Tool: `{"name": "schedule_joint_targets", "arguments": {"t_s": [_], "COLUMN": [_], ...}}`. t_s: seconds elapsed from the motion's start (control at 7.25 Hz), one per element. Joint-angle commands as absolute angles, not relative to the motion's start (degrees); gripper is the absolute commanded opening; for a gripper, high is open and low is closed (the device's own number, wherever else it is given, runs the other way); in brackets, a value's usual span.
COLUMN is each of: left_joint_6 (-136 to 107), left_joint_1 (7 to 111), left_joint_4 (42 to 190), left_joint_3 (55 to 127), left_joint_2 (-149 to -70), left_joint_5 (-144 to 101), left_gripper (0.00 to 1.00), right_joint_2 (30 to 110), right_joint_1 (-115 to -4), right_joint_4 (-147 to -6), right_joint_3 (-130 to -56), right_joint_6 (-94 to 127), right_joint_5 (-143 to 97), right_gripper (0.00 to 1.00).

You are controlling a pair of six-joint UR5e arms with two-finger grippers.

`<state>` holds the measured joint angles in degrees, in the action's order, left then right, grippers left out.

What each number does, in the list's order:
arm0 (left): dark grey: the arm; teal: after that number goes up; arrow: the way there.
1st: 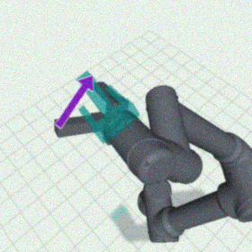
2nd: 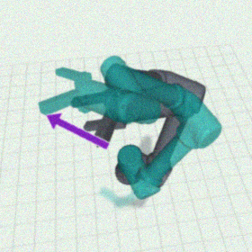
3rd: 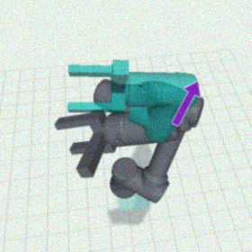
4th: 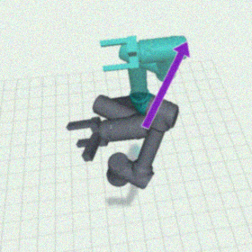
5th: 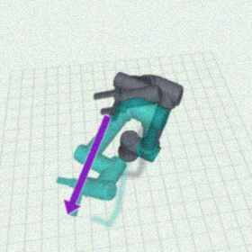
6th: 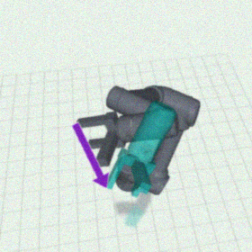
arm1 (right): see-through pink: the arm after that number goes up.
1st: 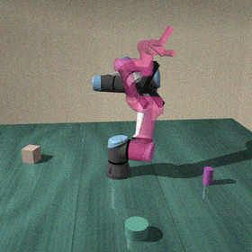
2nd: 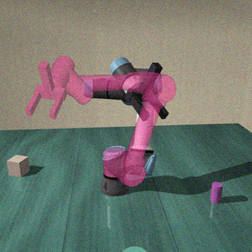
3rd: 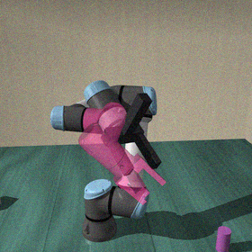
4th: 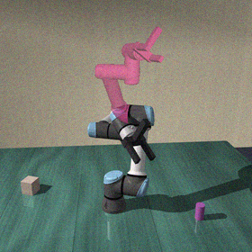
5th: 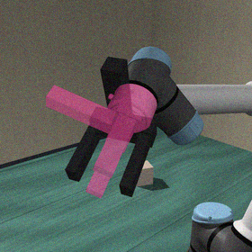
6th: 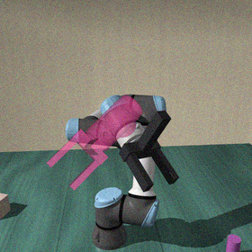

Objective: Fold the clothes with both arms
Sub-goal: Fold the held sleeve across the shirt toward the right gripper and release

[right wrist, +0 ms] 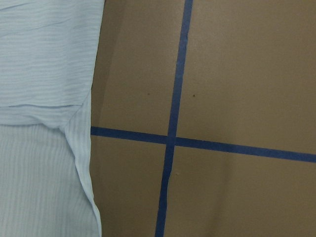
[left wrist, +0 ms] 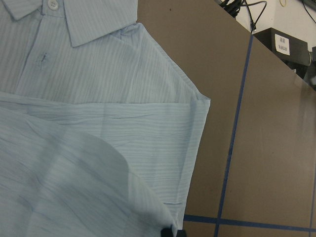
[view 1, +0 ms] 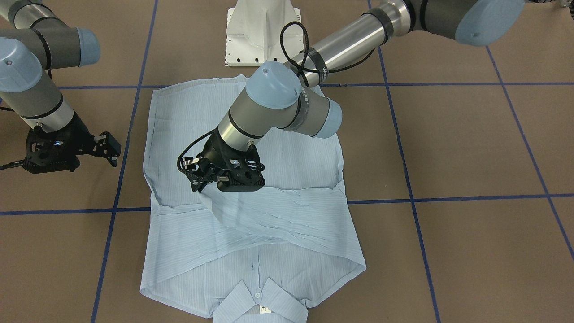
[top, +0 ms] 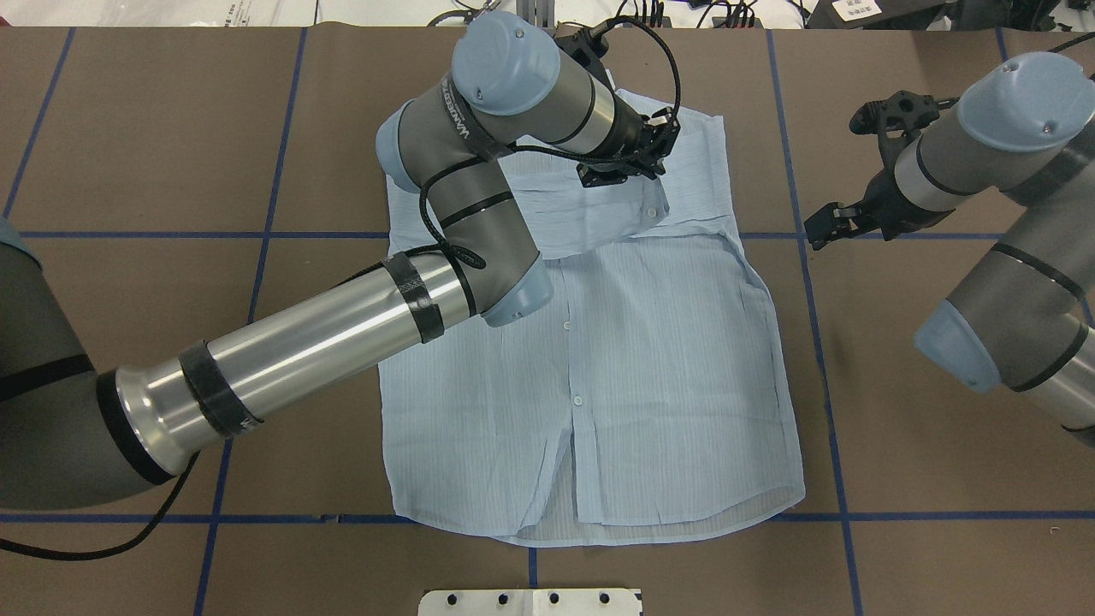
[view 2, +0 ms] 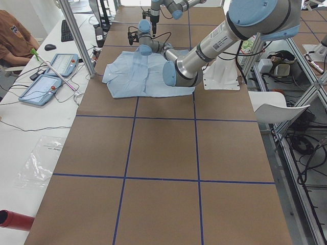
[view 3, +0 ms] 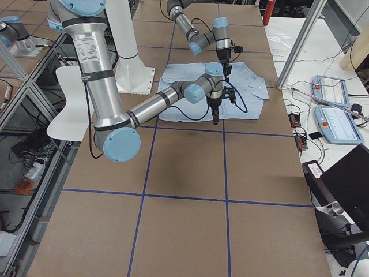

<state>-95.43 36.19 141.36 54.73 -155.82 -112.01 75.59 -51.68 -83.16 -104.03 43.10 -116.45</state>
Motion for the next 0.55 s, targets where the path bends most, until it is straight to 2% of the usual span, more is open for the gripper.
{"name": "schedule_joint_targets", "arguments": {"t_s": [0.0, 0.28, 0.41], "left_joint_6": [-95.4, -94.7, -94.2], "left_joint_1": [34.5, 35.9, 36.6], "left_joint_4": [145.8, 145.5, 145.1], "left_joint_3": [54.8, 55.4, 57.8], "left_joint_2": [-155.7, -154.0, -151.4], "left_joint_5": [-111.3, -111.5, -112.1], "left_gripper": [1.0, 0.99, 0.99], "right_joint_2": [75.3, 75.4, 76.4], "right_joint_1": [-51.6, -51.7, -51.7], "right_joint_4": [-83.1, -81.9, -79.0], "right_joint_3": [-104.1, -104.2, -104.1], "right_joint_6": [43.1, 43.2, 44.7], "right_joint_5": [-117.3, -117.8, -118.6], "right_gripper": [1.0, 1.0, 1.0]}}
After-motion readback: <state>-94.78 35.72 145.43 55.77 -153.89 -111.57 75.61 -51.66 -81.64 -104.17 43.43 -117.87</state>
